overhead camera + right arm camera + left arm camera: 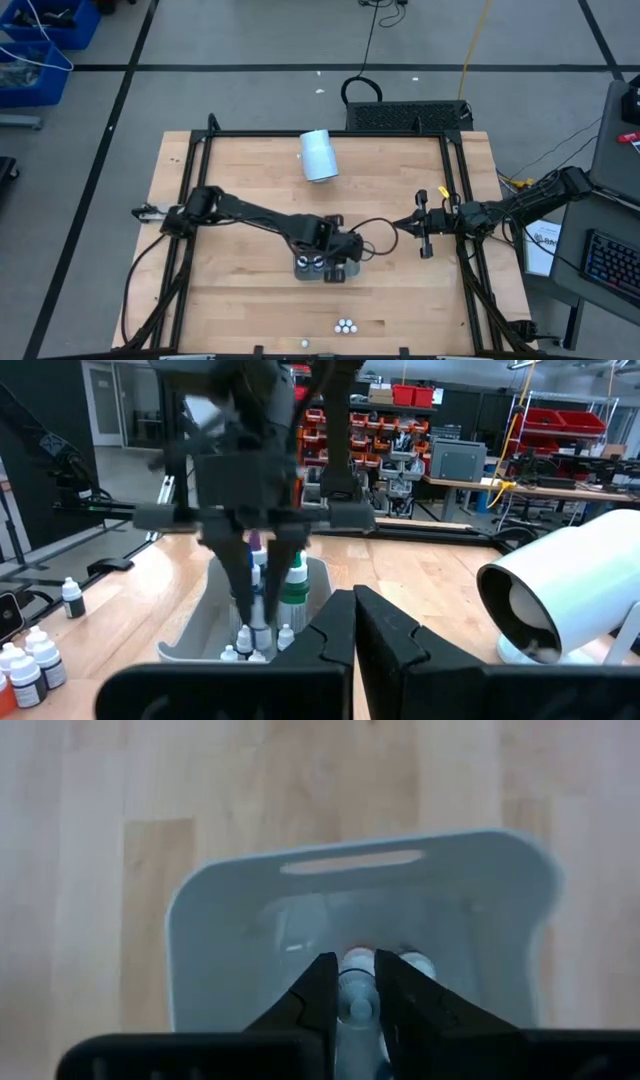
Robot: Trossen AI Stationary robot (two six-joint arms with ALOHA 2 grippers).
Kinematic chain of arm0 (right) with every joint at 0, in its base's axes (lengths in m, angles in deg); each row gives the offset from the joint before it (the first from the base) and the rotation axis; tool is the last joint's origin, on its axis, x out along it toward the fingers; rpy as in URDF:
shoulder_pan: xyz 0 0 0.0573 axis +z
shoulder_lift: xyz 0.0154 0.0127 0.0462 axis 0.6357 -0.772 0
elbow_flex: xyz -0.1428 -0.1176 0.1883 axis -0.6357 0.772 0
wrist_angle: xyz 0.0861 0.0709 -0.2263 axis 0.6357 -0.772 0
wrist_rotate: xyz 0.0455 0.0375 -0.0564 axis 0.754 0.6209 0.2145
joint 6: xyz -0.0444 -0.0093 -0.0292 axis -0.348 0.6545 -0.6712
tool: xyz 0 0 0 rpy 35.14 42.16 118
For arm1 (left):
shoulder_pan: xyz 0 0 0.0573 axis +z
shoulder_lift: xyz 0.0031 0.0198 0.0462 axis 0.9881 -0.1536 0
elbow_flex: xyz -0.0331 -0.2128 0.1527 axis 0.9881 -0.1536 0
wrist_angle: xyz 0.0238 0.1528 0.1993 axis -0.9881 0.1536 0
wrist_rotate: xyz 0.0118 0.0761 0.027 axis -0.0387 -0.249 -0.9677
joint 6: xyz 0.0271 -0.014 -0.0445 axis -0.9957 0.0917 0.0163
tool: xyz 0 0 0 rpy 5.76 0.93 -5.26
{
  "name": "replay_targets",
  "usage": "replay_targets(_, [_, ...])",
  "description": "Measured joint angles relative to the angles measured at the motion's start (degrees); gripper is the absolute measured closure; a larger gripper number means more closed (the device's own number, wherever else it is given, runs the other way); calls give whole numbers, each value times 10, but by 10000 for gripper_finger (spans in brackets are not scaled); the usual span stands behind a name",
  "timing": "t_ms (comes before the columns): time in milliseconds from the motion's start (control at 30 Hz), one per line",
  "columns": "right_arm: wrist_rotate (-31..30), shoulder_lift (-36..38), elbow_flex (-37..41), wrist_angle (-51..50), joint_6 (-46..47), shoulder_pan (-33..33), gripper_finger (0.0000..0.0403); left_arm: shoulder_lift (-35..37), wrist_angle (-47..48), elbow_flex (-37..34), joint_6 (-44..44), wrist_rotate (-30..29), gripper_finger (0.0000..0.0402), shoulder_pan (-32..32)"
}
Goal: Pick & Place food coloring
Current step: Put the small blue food coloring into the gray bin
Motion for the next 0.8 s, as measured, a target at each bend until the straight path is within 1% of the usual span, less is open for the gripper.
replay_targets(100, [0, 0, 0, 0, -1, 0, 403, -2, -4, -2, 5, -16, 348, 5])
replay_targets(267, [0, 0, 0, 0, -3, 0, 403, -5, -20, -4, 1, -35, 339, 9])
replay_targets(500, [0, 0, 0, 1, -3, 0, 403, -4, -50, -4, -14, -35, 348, 8])
replay_targets(733, [0, 0, 0, 1, -1, 0, 403, -26, -75, -11, -20, -30, 340, 15])
replay_targets(800, [0, -1, 0, 2, -1, 0, 403, -32, -65, -11, -22, -23, 341, 16])
